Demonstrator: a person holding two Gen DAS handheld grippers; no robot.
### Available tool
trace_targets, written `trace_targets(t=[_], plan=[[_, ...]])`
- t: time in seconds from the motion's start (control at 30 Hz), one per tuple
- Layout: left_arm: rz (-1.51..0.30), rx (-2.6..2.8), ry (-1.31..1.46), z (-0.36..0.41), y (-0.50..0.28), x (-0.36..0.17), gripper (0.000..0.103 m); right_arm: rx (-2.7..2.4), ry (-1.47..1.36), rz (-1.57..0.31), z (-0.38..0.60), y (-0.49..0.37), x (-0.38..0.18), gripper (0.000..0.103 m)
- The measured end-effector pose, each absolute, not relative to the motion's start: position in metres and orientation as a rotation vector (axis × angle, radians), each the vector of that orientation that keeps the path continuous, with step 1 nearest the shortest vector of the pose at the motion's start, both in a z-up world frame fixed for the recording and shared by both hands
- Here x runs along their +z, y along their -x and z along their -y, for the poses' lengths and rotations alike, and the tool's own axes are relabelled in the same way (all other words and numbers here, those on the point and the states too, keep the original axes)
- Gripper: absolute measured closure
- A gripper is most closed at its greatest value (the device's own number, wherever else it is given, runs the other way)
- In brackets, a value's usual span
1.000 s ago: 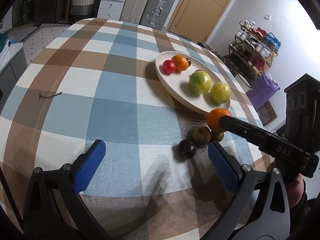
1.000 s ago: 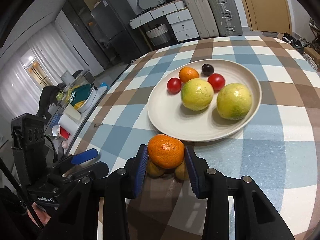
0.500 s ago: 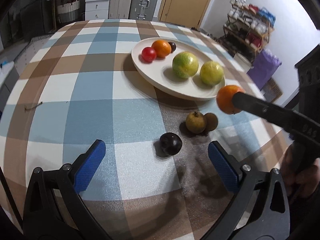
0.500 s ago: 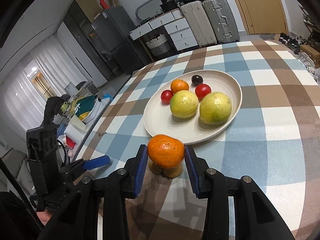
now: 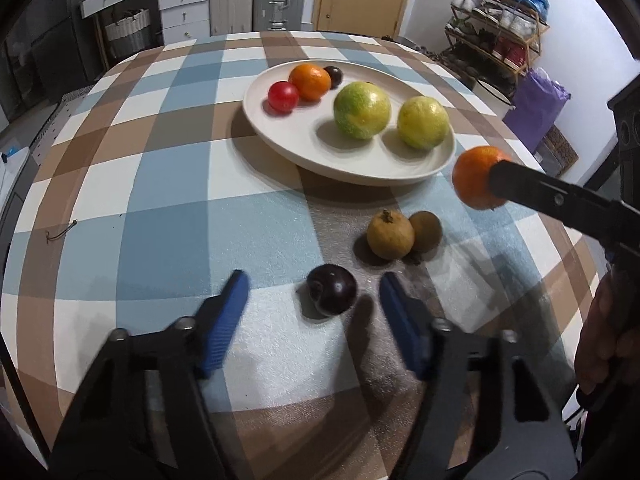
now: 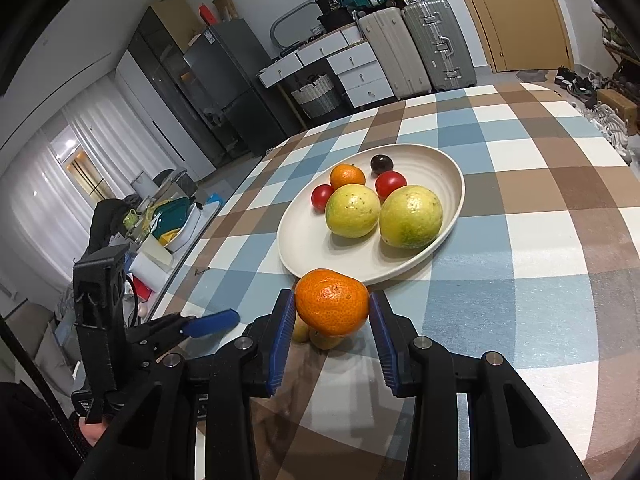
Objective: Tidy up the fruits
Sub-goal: 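Grasp a dark plum with the left tool while the right tool holds the orange, then carry the held orange and plum over the cream plate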
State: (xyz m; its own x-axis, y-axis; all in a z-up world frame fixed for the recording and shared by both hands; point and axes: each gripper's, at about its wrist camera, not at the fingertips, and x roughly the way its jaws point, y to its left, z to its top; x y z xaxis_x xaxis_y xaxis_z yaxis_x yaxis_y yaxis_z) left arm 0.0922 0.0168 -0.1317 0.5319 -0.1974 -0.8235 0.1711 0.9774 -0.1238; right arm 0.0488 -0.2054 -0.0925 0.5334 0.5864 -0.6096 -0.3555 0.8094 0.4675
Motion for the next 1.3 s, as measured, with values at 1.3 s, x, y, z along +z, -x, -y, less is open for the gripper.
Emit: trace_targets(t=[1.3], plan=[[-0.896, -0.295, 0.112, -0.036, -0.110, -0.077, 0.081, 0.597, -0.309, -0.795, 0.209, -0.062, -0.069, 0.065]])
